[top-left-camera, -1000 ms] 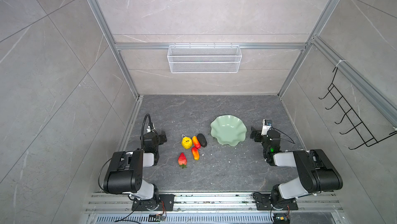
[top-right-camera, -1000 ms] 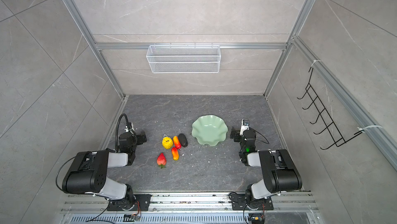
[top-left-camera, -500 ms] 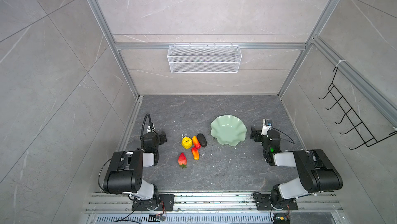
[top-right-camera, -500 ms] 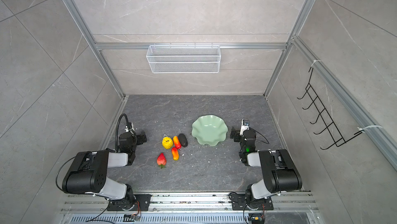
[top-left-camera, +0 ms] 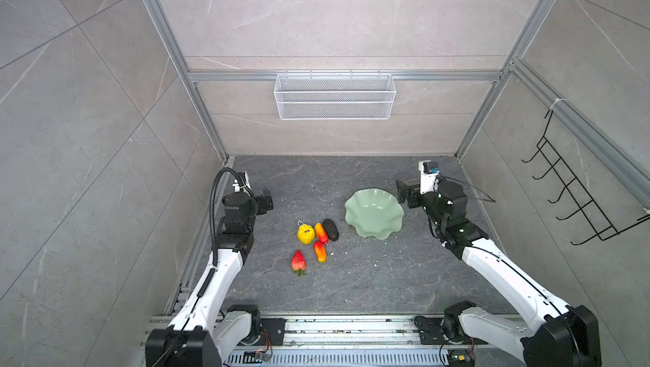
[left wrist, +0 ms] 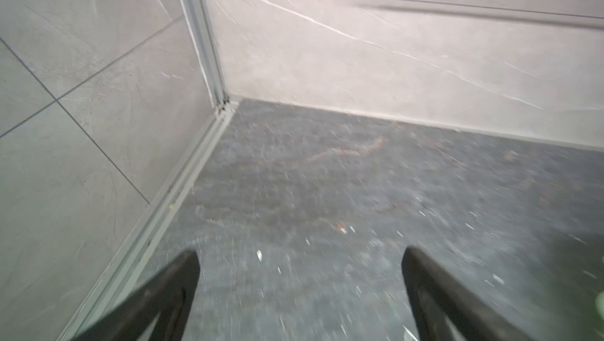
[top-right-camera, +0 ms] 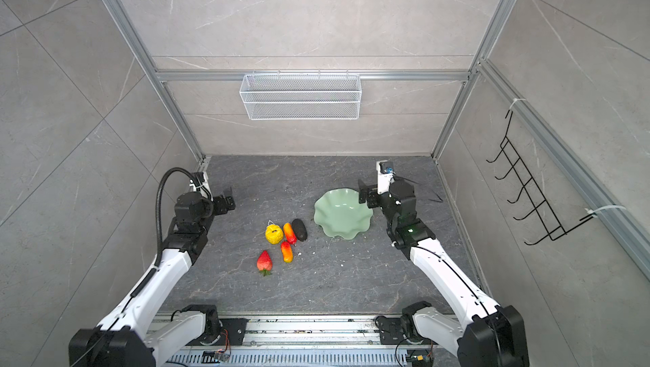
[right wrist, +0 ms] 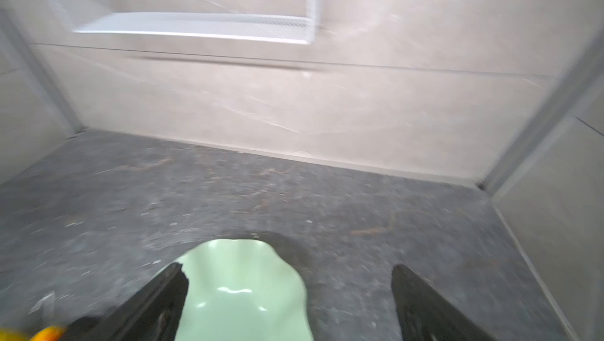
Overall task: Arrange fruit in a fruit bowl
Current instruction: Pick up the fruit from the center of the table.
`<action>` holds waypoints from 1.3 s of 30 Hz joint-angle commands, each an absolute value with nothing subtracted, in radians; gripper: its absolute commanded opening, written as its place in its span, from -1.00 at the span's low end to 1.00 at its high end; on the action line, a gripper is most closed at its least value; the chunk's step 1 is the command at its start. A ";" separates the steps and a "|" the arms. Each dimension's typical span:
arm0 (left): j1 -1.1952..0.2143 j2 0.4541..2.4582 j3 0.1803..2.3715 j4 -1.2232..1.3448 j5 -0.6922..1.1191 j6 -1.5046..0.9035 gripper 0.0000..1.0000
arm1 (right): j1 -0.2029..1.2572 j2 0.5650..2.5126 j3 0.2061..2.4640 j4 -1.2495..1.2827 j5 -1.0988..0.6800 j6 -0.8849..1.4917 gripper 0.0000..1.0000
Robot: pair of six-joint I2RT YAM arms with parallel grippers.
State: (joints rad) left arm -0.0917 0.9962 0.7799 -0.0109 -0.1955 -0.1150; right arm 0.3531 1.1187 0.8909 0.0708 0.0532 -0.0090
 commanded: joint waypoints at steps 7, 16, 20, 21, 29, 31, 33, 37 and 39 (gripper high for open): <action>-0.101 0.872 1.103 -0.786 0.001 -0.098 1.00 | 0.736 1.422 1.234 -0.455 -0.080 -0.080 0.99; -0.101 0.840 1.060 -0.922 0.083 -0.053 1.00 | 0.924 1.751 1.445 -0.409 -0.085 -0.071 0.99; -0.101 0.816 1.050 -0.923 0.097 -0.043 1.00 | 0.946 1.914 1.562 -0.426 -0.101 -0.046 0.99; -0.101 0.813 1.051 -0.925 0.102 -0.039 1.00 | 0.949 1.948 1.584 -0.429 -0.110 -0.037 0.99; -0.101 0.784 1.038 -0.917 0.124 -0.022 1.00 | 0.953 2.131 1.728 -0.447 -0.140 0.018 0.99; -0.101 0.782 1.030 -0.912 0.126 -0.022 1.00 | 0.954 2.162 1.755 -0.461 -0.137 0.020 0.97; -0.101 0.781 1.025 -0.911 0.127 -0.021 1.00 | 0.954 2.193 1.780 -0.477 -0.129 0.019 0.88; -0.102 0.784 1.023 -0.913 0.126 -0.016 1.00 | 0.956 2.230 1.810 -0.507 -0.115 0.025 0.70; -0.101 0.786 1.024 -0.909 0.124 -0.014 1.00 | 0.957 2.237 1.809 -0.511 -0.106 0.027 0.65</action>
State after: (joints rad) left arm -0.1024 0.7872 1.0210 -0.9161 0.1085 -0.0437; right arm 0.9485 2.2066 1.7794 -0.4667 -0.1200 0.0120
